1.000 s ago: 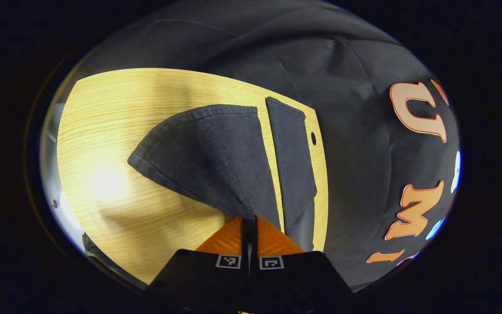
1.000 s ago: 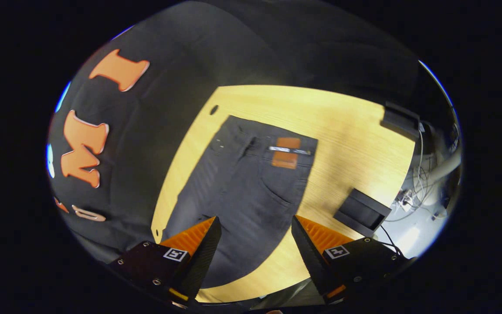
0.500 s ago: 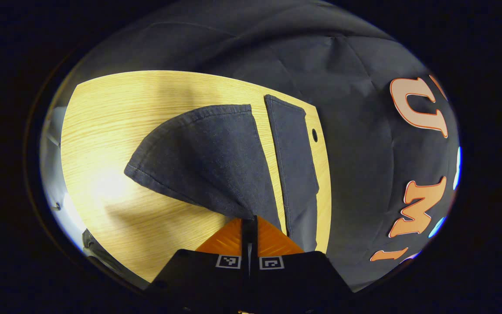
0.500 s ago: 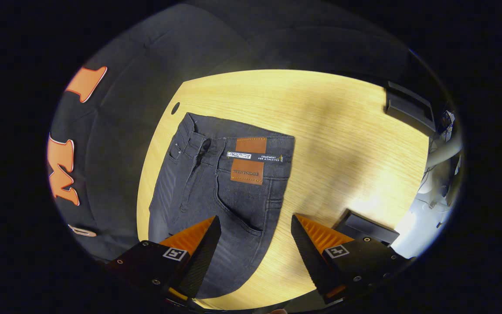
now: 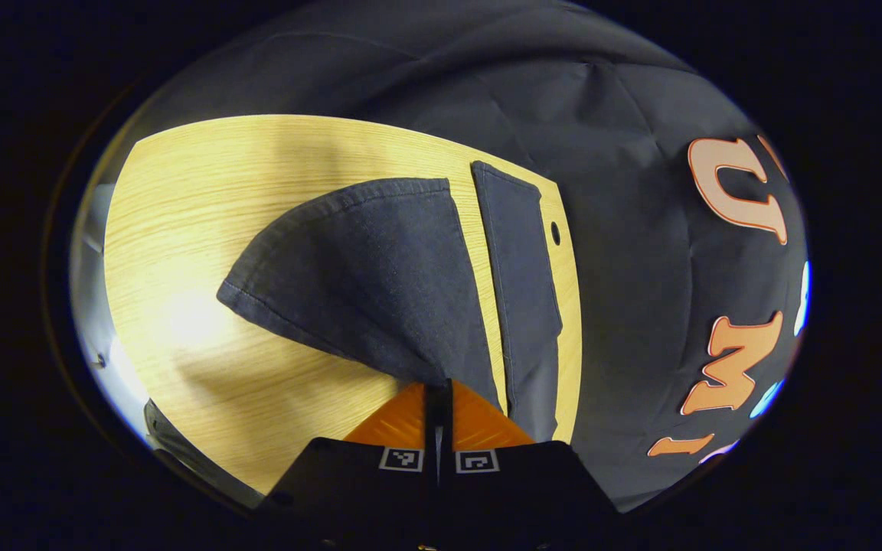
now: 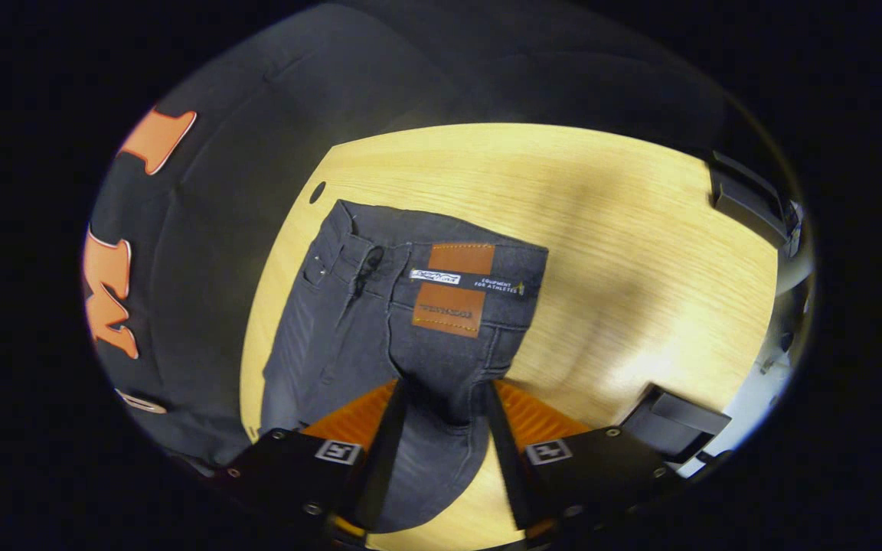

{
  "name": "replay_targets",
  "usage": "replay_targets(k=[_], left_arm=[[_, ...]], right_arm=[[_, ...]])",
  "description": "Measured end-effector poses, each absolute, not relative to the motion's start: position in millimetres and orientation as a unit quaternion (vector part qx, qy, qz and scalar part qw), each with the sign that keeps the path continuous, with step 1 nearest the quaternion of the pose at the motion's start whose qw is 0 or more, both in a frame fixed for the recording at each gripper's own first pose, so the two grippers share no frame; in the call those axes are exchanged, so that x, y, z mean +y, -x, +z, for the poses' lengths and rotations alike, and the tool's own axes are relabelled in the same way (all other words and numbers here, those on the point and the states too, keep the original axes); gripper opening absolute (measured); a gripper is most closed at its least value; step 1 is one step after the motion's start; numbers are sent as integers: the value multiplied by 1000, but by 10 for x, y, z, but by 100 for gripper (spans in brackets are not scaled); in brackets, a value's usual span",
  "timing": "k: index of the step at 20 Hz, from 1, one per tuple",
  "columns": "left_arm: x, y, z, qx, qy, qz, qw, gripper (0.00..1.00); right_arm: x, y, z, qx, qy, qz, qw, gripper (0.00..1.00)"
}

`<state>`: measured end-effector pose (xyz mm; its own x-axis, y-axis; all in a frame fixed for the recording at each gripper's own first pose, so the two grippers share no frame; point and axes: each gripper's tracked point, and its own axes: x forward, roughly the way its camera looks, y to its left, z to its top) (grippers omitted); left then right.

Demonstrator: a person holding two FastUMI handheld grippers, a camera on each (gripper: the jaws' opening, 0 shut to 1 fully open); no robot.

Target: Grasp the waist and the cuffs of the jeans and fold them to make the two legs overlap; first hold the waist and fold one-third of the jeans toward the cuffs, then hold the cuffs and fold the remaining one-third in the same direction to finish folding.

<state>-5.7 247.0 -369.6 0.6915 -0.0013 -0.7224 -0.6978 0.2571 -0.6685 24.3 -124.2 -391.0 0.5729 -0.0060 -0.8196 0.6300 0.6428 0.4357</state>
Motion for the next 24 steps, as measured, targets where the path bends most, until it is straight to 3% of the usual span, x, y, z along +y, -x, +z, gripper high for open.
replay_targets(k=[3,6,14,18,24], left_arm=[[2457,83,-3716,311,564,236,727,1],[2475,69,-3681,307,563,235,730,1],[2412,-16,-3425,318,574,243,714,1],[2433,-67,-3305,351,542,270,714,1],[2431,-491,-2831,377,513,257,727,1]], right_arm=[[-1228,-260,-3934,407,-387,-194,804,7],[-1182,-290,-3993,405,-421,-195,788,0],[-1050,-330,-3402,381,-416,-149,812,0],[-938,-567,-3114,372,-419,-131,818,0],[-701,-1083,-2760,360,-416,-109,828,0]])
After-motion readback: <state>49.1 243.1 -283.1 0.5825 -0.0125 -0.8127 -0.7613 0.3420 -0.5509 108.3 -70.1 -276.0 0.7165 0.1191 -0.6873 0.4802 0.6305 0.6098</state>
